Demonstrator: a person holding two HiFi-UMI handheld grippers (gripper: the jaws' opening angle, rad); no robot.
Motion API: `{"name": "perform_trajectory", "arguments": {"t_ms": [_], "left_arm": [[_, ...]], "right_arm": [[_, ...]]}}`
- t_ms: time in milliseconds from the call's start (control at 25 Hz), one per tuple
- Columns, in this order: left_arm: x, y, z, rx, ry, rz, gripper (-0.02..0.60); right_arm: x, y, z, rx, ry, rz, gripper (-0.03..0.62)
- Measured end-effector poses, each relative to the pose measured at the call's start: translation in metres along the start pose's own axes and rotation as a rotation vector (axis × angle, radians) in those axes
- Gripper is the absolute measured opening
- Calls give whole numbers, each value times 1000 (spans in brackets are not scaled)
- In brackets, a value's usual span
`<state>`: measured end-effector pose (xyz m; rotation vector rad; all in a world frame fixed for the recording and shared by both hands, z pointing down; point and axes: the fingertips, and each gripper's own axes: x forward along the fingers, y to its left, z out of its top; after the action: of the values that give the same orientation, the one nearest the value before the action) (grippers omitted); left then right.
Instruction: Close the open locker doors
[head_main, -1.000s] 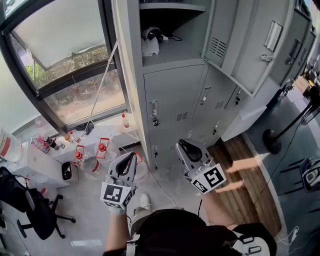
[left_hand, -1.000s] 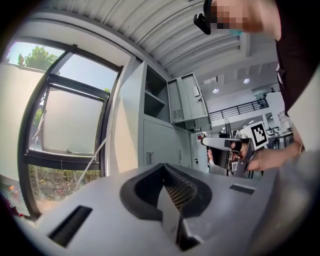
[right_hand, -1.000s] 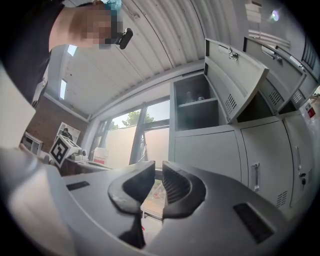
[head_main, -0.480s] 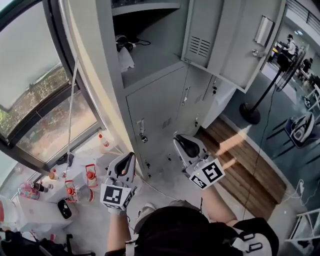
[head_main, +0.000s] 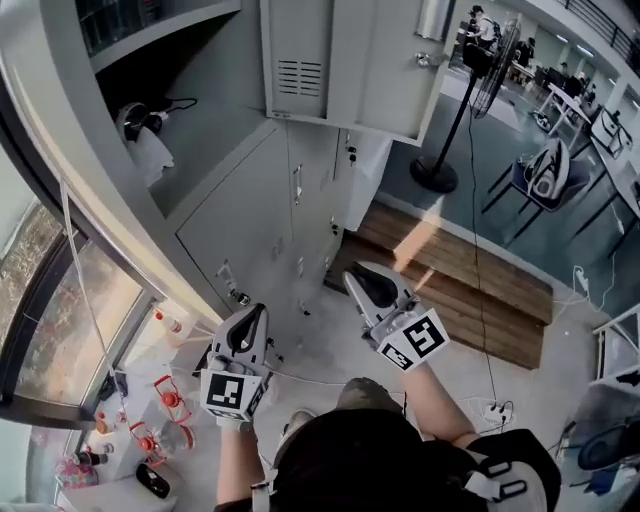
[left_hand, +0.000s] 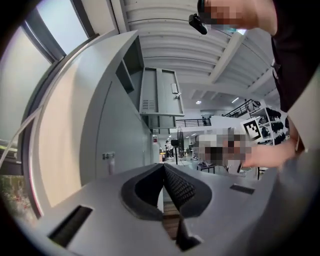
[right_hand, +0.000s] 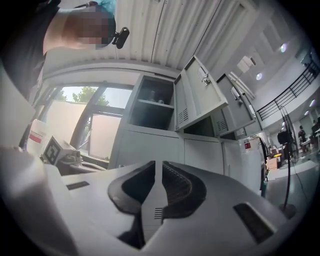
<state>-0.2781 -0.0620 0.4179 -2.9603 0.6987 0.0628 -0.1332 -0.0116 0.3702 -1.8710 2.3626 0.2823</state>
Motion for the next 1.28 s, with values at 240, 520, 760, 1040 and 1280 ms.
{"name": "perform_trajectory", "arguments": {"t_ms": [240, 520, 760, 1040, 1280], "left_arm": [[44, -28, 4, -23, 21, -95, 9], [87, -45, 7, -11, 17, -142, 9], [112, -47, 4, -11, 23, -126, 9], [129, -42, 4, 3, 38, -70, 9], [137, -33, 1, 8, 56, -8, 9]], "right_arm": [[-30, -42, 8, -8, 6, -97, 54], [-48, -90, 26, -11, -31, -154, 54], [-42, -130, 41, -12, -75, -155, 57], [-19, -167, 58, -14, -137, -115, 78], [9, -188, 71, -14, -187, -56, 91]]}}
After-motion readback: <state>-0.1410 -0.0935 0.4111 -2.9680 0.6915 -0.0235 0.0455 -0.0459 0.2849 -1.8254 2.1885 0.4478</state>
